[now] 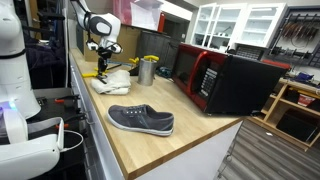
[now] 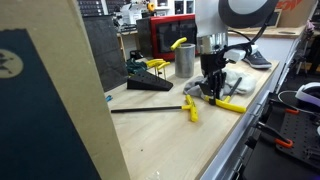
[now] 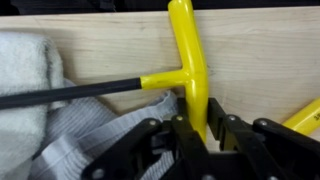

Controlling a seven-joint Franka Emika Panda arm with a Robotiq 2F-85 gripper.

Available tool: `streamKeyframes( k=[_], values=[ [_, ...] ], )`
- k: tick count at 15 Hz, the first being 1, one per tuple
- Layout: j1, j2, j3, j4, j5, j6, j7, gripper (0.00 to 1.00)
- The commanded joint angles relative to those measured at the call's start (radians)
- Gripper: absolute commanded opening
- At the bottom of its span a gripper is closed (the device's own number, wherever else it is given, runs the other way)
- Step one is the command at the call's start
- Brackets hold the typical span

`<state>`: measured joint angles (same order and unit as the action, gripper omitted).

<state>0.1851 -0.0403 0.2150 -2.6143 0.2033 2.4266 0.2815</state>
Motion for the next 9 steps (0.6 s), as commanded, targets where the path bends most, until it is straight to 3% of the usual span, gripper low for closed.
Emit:
streamKeyframes(
  k=[1,5,9],
  values=[
    [-0.011,-0.071,-0.035,-0.023,0.108,-0.026,-0.085,0.07],
    [-0.023,-0.13,-0.081,-0.021,0.209,-0.048,-0.166,0.07],
    [-0.013,-0.131,-0.097,0.001,0.235,-0.084,-0.213,0.07]
  ],
)
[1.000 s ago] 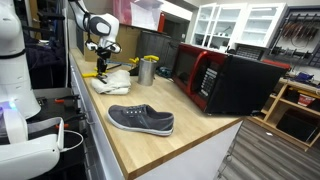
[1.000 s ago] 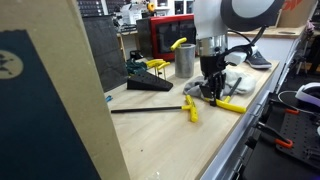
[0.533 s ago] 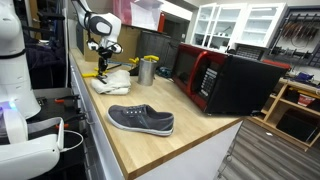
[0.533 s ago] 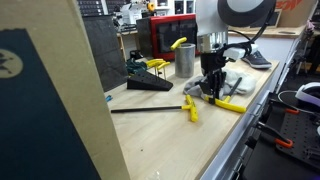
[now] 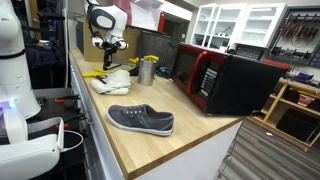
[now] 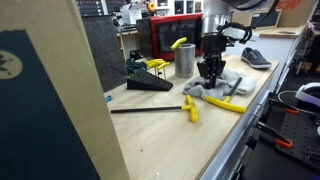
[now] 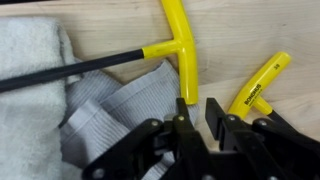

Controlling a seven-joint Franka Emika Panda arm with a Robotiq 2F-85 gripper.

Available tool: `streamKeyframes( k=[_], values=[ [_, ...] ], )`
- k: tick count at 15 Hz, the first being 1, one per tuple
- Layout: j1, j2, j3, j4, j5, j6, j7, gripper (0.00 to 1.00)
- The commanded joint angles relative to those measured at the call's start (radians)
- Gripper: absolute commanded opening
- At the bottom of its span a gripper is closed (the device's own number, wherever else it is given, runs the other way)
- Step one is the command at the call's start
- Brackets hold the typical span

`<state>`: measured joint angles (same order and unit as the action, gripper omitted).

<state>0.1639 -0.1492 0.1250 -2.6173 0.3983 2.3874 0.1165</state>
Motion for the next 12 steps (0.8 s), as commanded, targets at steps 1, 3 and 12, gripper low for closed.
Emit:
streamKeyframes(
  k=[1,3,12],
  values=[
    [0.014,-0.013,-0.004,0.01,0.044,-0.059,-0.063,0.09],
    [0.028,0.013,0.007,0.022,0.046,-0.08,-0.081,0.46],
    [0.035,0.045,0.055,0.028,-0.102,-0.094,0.005,1.0]
  ],
)
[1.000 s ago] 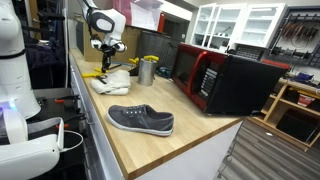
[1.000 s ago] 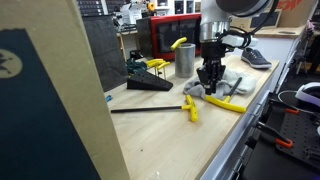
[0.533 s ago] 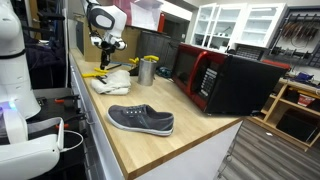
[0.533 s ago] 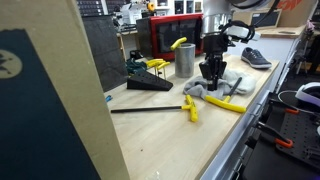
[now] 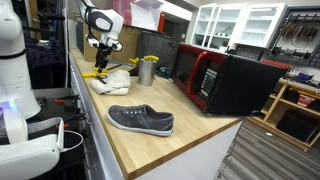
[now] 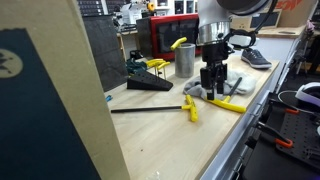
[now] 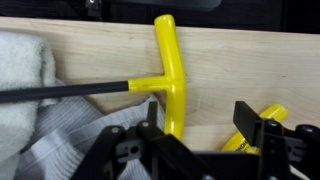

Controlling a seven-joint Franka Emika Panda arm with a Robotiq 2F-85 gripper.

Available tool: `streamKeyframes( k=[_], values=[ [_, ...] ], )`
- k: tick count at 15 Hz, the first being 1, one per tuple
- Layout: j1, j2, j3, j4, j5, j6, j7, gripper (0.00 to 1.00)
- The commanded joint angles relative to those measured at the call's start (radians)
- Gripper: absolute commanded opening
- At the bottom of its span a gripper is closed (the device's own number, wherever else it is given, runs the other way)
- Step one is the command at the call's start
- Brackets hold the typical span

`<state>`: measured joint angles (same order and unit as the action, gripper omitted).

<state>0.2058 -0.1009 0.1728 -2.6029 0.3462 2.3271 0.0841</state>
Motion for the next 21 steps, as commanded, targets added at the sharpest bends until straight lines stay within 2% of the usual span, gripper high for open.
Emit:
streamKeyframes(
  k=[1,2,3,4,7,8,11,12,13,14,17,21],
  values=[
    [-0.006,0.0,0.009,0.013,-0.068,-0.028,0.044,1.0],
    [-0.005,0.004,0.011,0.014,-0.08,-0.021,0.051,0.69],
    [-0.003,0.008,0.014,0.014,-0.092,-0.011,0.059,0.73],
    [0.0,0.014,0.019,0.016,-0.103,-0.004,0.068,0.73],
    [0.006,0.035,0.035,0.021,-0.143,0.003,0.092,0.49],
    [0.007,0.043,0.043,0.021,-0.161,0.01,0.102,0.81],
    [0.007,0.067,0.058,0.022,-0.241,0.021,0.155,0.95],
    [0.007,0.076,0.062,0.022,-0.27,0.028,0.179,0.72],
    [0.007,0.082,0.064,0.022,-0.304,0.035,0.201,0.57],
    [0.008,0.087,0.064,0.021,-0.333,0.043,0.224,0.57],
    [0.016,0.096,0.065,0.024,-0.399,0.059,0.28,0.34],
    [0.028,0.085,0.076,0.034,-0.404,0.053,0.3,0.05]
  ],
)
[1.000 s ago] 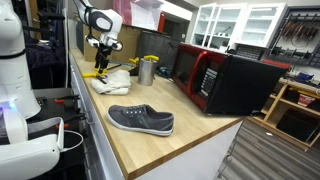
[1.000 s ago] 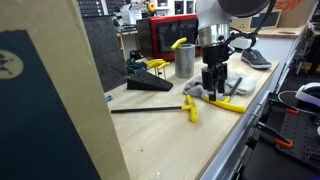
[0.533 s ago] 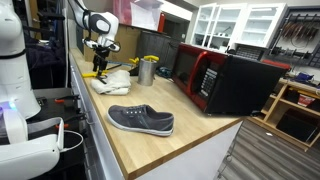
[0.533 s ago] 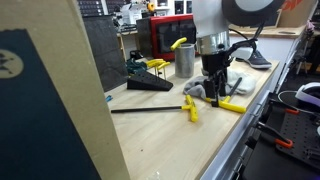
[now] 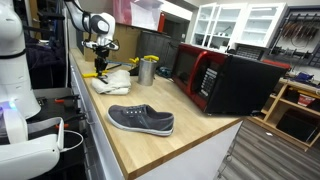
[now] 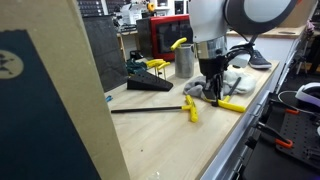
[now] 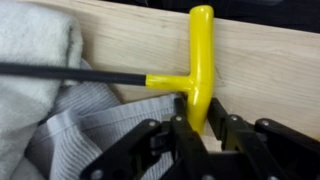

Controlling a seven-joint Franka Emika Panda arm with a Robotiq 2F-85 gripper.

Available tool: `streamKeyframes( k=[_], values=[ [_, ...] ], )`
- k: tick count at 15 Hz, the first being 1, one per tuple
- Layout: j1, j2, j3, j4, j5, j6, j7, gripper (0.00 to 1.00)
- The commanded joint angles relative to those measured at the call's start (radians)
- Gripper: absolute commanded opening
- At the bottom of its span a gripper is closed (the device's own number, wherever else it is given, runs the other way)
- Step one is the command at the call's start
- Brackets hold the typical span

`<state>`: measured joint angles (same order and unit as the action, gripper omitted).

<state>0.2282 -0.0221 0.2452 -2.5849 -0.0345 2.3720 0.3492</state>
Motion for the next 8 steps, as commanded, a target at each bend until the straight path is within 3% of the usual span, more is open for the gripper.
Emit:
streamKeyframes(
  k=[1,5,8],
  values=[
    [0.007,0.006,0.004,0.018,-0.016,0.005,0.035,0.05],
    [0.002,-0.029,-0.004,0.005,0.068,0.004,-0.013,0.06],
    [-0.01,-0.099,-0.031,-0.018,0.262,-0.003,-0.12,0.06]
  ],
)
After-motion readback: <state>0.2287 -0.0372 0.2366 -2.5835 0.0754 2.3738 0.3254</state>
